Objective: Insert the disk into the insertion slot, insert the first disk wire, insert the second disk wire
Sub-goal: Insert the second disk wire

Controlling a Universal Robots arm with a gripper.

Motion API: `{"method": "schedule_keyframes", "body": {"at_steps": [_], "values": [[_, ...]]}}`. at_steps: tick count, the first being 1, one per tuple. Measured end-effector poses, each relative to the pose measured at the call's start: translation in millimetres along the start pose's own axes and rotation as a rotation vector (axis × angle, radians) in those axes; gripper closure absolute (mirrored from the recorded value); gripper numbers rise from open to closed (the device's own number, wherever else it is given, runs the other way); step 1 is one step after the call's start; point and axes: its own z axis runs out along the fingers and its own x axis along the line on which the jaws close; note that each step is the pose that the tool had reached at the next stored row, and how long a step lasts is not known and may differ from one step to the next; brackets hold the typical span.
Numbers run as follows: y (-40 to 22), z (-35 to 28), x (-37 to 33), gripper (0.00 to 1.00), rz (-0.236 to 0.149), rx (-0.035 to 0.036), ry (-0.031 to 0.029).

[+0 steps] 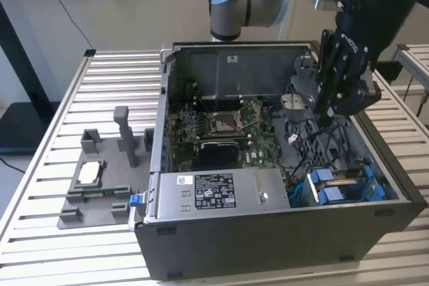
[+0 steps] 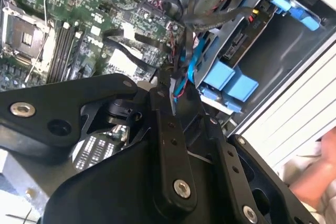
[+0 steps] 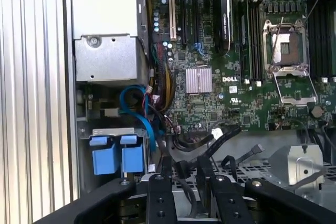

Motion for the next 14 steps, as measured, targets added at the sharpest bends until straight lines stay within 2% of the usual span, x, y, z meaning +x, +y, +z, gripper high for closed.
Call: {"method": "schedule_keyframes", "body": {"at_steps": [3, 9, 11, 14], "values": [[2.5, 3.5, -1.6, 0.67, -0.008, 0.0108, 0.0019], [4.4, 3.9, -1.5, 0.67, -0.015, 0.0116, 0.0056], [4.4, 4.1, -1.6, 0.67, -0.014, 0.0119, 0.0120], [4.4, 4.3, -1.5, 0.67, -0.014, 0.0123, 0.0173]]}}
